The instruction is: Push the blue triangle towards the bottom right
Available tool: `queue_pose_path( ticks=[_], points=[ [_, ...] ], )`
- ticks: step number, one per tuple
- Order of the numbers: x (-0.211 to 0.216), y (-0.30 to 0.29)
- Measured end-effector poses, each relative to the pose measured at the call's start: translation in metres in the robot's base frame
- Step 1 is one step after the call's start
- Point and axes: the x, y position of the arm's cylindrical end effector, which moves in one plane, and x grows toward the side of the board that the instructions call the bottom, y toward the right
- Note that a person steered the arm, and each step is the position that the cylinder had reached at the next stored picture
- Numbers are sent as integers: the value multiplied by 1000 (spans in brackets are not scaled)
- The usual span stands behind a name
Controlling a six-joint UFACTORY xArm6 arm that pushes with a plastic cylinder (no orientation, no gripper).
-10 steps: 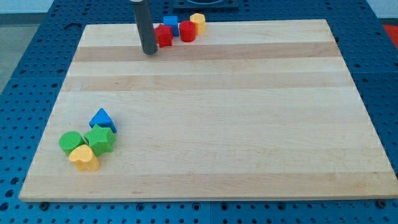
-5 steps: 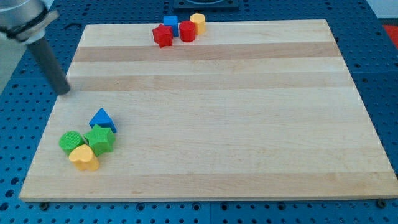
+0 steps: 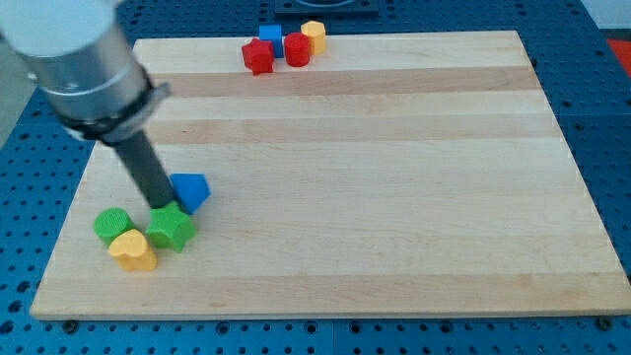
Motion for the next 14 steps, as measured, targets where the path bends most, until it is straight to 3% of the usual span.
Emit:
queue_pose_path(
  ticks=[1,3,5,7,9,11,14],
  points=[
    [0,28],
    [-1,-40],
    [-20,-22],
    [-26,53],
    [-33,75],
    [-43,142],
    [-97,151]
  ],
)
